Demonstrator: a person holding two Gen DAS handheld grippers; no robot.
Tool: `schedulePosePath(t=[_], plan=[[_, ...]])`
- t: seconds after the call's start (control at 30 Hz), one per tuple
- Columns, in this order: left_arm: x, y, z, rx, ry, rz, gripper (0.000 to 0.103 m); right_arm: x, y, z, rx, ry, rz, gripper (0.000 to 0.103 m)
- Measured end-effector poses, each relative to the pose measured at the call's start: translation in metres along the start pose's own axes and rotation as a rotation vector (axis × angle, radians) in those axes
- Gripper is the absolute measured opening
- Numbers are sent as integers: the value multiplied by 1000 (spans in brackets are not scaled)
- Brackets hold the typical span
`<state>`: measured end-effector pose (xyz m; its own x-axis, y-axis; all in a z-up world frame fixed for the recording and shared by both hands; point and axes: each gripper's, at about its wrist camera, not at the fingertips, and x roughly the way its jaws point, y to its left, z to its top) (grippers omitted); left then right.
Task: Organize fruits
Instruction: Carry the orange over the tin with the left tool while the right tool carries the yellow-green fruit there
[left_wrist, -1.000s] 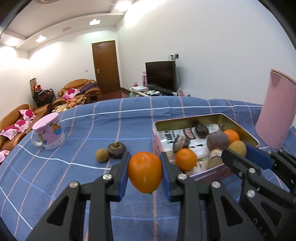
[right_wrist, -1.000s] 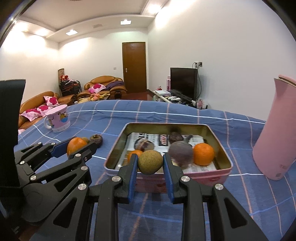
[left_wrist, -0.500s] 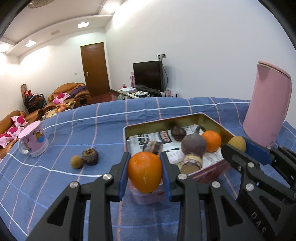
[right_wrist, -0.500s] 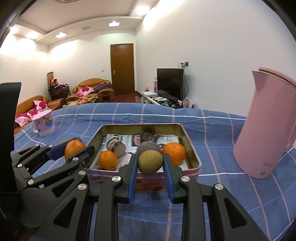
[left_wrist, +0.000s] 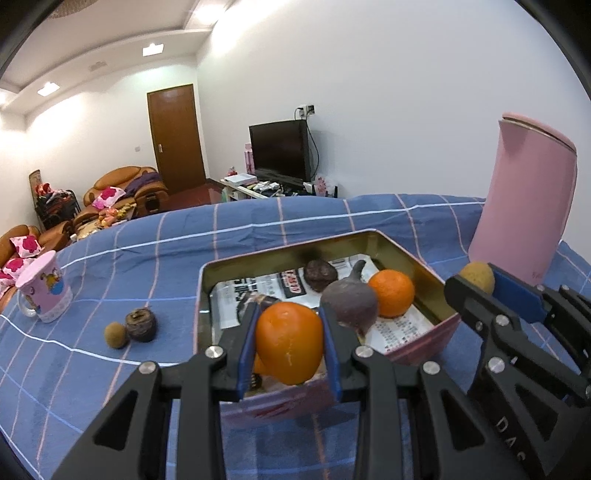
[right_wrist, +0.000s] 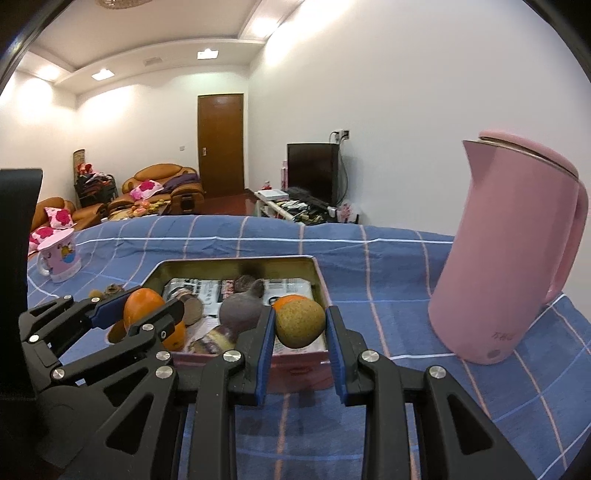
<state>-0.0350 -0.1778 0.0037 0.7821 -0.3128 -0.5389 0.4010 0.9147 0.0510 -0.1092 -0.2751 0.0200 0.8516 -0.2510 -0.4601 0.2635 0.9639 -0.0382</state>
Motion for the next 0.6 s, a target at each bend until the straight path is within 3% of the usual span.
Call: schedulePosePath(t=[0.33,0.6], plan=[[12,-2,10,-39,0,-17,34,11,-8,8,18,-23,-62,30],[26,6,21,-68,-27,32,34,28,-2,19,-1,-44,-81,30]])
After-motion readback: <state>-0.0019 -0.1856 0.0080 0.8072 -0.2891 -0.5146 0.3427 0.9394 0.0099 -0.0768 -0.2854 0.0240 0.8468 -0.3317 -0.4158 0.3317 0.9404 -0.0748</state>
